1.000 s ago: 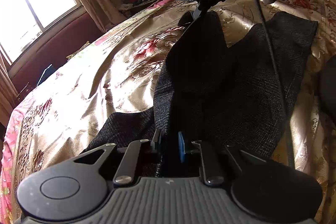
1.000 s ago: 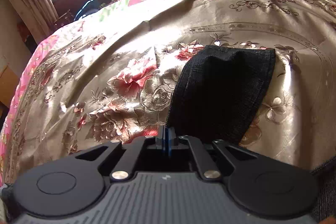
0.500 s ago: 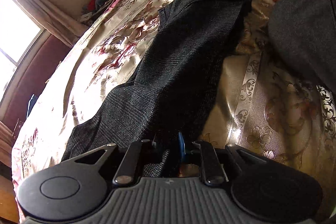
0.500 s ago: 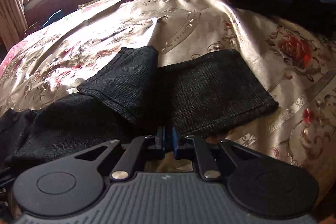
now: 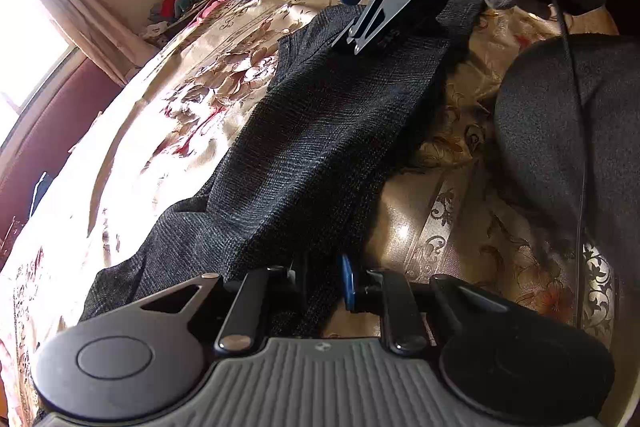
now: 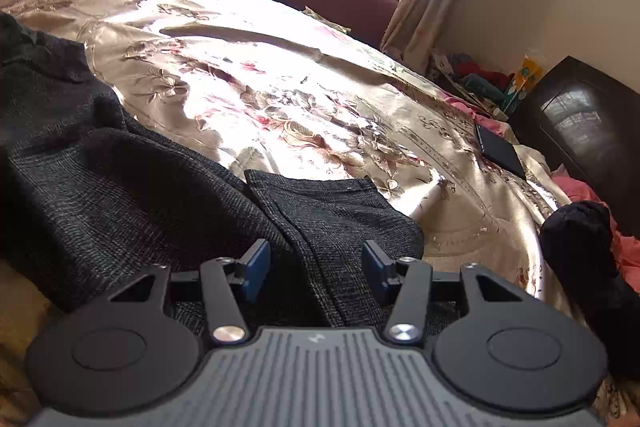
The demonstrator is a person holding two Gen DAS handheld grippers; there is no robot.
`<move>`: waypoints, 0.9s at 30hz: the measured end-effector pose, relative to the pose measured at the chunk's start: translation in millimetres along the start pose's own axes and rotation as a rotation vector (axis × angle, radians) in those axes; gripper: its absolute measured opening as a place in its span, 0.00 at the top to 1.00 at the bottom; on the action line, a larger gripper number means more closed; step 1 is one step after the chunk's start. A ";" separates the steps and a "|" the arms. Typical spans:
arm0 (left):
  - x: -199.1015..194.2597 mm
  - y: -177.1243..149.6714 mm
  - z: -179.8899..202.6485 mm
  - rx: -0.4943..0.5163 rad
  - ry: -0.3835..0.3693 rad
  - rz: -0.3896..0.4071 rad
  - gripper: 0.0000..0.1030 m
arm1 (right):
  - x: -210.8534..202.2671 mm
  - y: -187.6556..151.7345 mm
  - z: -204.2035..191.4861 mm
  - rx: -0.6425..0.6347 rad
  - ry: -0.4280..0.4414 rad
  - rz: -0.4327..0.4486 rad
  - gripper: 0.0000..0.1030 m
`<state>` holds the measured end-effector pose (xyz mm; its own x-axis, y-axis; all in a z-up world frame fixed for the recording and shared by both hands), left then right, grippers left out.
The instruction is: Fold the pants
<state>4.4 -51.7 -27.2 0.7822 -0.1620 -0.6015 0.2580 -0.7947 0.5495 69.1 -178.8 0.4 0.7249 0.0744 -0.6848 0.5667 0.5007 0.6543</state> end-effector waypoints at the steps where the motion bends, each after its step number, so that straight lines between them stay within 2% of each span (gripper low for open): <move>1: -0.4 -1.0 -0.7 -0.005 -0.002 -0.003 0.68 | 5.3 0.9 4.8 0.019 -0.003 -0.008 0.67; 2: -1.1 -2.2 -2.1 -0.012 -0.004 -0.006 0.68 | 6.2 1.0 18.3 0.094 0.034 -0.010 0.85; 3: -1.5 -3.4 -3.5 -0.019 -0.006 -0.010 0.67 | 2.5 1.1 32.6 0.180 0.053 0.001 0.92; 6: -1.9 -7.9 -6.9 -0.034 -0.010 -0.016 0.67 | -25.7 -9.5 81.6 0.455 0.095 0.076 0.98; 8: -1.0 -8.4 -7.1 -0.043 -0.011 -0.013 0.66 | -53.5 -32.1 119.8 0.681 0.100 0.153 0.98; 10: 0.5 -7.4 -6.0 -0.052 -0.006 -0.010 0.66 | -71.9 -64.5 148.8 0.889 0.069 0.220 0.98; 11: 1.0 -6.0 -5.6 -0.061 -0.006 -0.007 0.66 | -77.7 -91.8 164.5 1.035 0.062 0.251 0.98; 13: 1.7 -1.6 -5.8 -0.085 -0.017 -0.003 0.66 | -72.1 -133.1 174.9 1.186 0.050 0.215 0.98; 15: 1.4 3.3 -3.4 -0.078 -0.021 0.010 0.65 | -64.8 -162.6 169.5 1.260 0.059 0.151 0.97; 18: 2.8 7.1 3.7 -0.030 -0.011 0.021 0.65 | -71.2 -187.8 160.2 1.325 0.136 0.218 0.96; 21: 6.5 8.7 5.1 -0.018 -0.017 0.008 0.65 | -72.6 -189.7 164.5 1.329 0.160 0.271 0.85; 23: 7.0 11.0 3.6 -0.026 -0.022 0.002 0.65 | -68.8 -186.4 168.3 1.325 0.163 0.303 0.67; 24: 6.9 11.9 2.9 -0.030 -0.023 0.001 0.64 | -65.7 -184.7 170.1 1.333 0.169 0.328 0.62; 27: 7.5 14.8 5.0 -0.031 -0.020 -0.001 0.64 | -53.8 -181.7 177.0 1.371 0.174 0.360 0.60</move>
<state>11.3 -67.6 -26.4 0.7707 -0.1726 -0.6134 0.2765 -0.7766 0.5660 -3.5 -426.3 -24.8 0.9086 0.1691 -0.3820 0.3618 -0.7759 0.5168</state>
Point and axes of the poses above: each gripper's, at about its wrist camera, not at the fingertips, and x roughly the way its jaws point, z to its right, y to its top, the point moved 1 cm from there along x, roughly the way its jaws point, and after that the axes turned 15 degrees about y, right-handed, at the moved point
